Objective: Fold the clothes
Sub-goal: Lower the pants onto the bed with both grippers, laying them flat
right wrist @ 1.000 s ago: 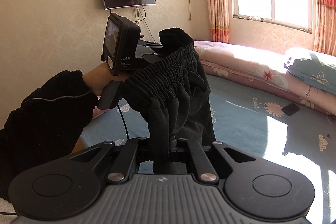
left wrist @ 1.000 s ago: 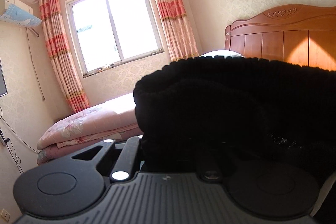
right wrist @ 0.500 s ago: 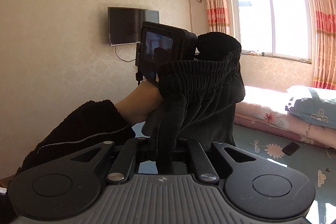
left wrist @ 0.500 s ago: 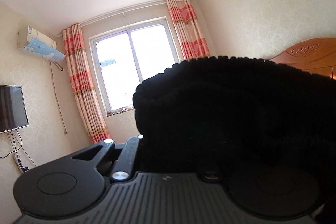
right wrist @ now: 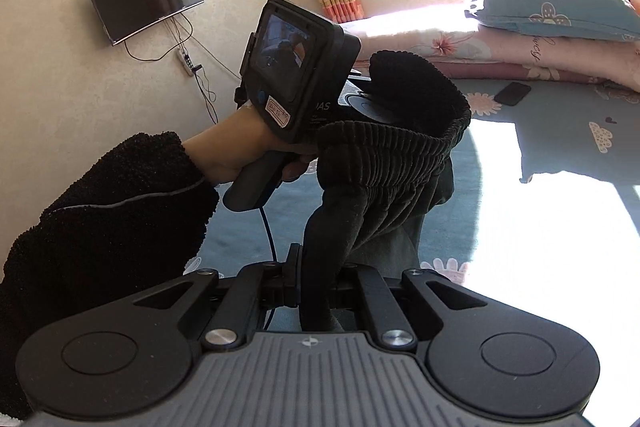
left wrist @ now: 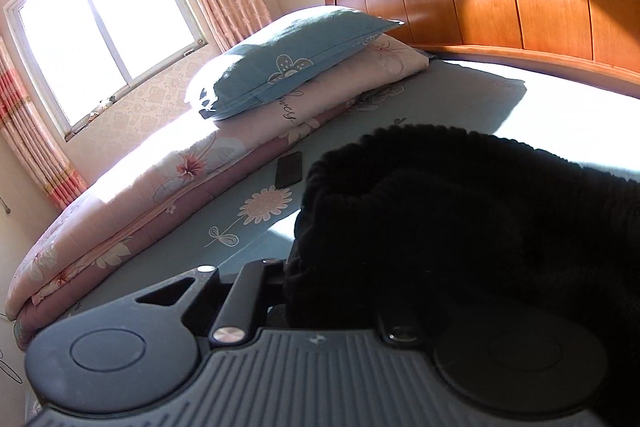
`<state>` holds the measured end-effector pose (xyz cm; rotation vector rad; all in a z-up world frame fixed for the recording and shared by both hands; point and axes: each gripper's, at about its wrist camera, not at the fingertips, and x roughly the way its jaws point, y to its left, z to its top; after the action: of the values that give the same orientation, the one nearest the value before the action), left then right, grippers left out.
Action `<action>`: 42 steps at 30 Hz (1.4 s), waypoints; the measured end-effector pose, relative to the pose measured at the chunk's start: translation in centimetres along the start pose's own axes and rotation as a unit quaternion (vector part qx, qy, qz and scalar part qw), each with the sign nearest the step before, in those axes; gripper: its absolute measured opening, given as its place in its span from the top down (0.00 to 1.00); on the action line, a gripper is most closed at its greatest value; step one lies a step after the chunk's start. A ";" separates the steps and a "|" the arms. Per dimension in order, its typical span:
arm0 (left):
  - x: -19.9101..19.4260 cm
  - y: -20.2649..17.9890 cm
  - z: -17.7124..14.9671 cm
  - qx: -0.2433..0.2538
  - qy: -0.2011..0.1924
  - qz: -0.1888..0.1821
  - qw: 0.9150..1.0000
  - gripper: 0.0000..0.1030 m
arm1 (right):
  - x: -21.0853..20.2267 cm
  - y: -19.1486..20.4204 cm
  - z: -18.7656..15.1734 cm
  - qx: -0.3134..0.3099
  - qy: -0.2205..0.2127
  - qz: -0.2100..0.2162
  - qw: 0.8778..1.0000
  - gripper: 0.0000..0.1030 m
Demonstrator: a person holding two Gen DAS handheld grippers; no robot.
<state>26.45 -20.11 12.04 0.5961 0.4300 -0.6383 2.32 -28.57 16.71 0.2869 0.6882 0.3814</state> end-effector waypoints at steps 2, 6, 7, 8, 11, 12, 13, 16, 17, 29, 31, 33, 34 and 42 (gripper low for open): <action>1.3 -1.8 1.5 0.002 -0.008 -0.007 1.000 0.90 | -0.5 -2.6 -0.9 0.030 -0.009 -0.007 0.999 0.92; 4.1 -4.5 5.6 -0.003 -0.041 -0.017 0.999 0.90 | -1.3 -7.2 -2.6 0.086 -0.034 -0.019 0.996 0.92; 4.9 -5.7 6.2 0.000 -0.053 -0.018 0.998 0.90 | -1.6 -8.1 -3.1 0.092 -0.041 -0.026 0.995 0.91; 5.6 -6.9 6.8 0.003 -0.064 -0.021 0.998 0.90 | -1.9 -9.3 -3.6 0.109 -0.053 -0.038 0.992 0.91; 8.2 -11.0 8.1 0.027 -0.071 -0.045 0.996 0.90 | -2.8 -11.7 -5.3 0.119 -0.077 -0.085 0.986 0.91; 9.3 -12.5 8.4 0.035 -0.066 -0.056 0.996 0.90 | -3.0 -12.4 -6.0 0.121 -0.079 -0.103 0.984 0.91; 10.4 -14.0 8.6 0.044 -0.060 -0.067 0.995 0.90 | -3.2 -13.1 -6.7 0.122 -0.081 -0.120 0.982 0.91; 13.6 -18.8 8.4 0.074 -0.043 -0.097 0.992 0.90 | -3.3 -15.0 -8.7 0.121 -0.076 -0.181 0.973 0.91; 14.4 -20.1 8.2 0.080 -0.040 -0.103 0.991 0.90 | -3.1 -15.7 -9.3 0.125 -0.071 -0.196 0.970 0.91; 16.9 -24.5 4.1 0.107 0.017 -0.168 0.980 0.53 | 2.2 -27.1 -16.4 0.253 0.019 -0.302 0.919 0.87; 16.1 -22.9 4.4 0.054 0.013 -0.212 0.976 0.53 | 2.6 -27.8 -17.4 0.272 0.034 -0.311 0.910 0.84; 15.4 -21.2 4.7 0.010 0.011 -0.238 0.971 0.52 | 2.7 -27.8 -18.0 0.271 0.043 -0.316 0.908 0.83; 14.9 -20.4 4.7 0.000 0.011 -0.235 0.972 0.49 | 2.8 -27.6 -18.2 0.270 0.049 -0.320 0.907 0.80; 9.5 -14.4 2.3 0.031 0.027 -0.143 0.989 0.43 | -0.1 -26.3 -18.3 0.260 0.002 -0.370 0.892 0.67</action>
<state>24.21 -34.92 3.15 0.6170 0.5531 -0.9142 -3.38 -49.73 -6.66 0.5008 0.8425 -0.5476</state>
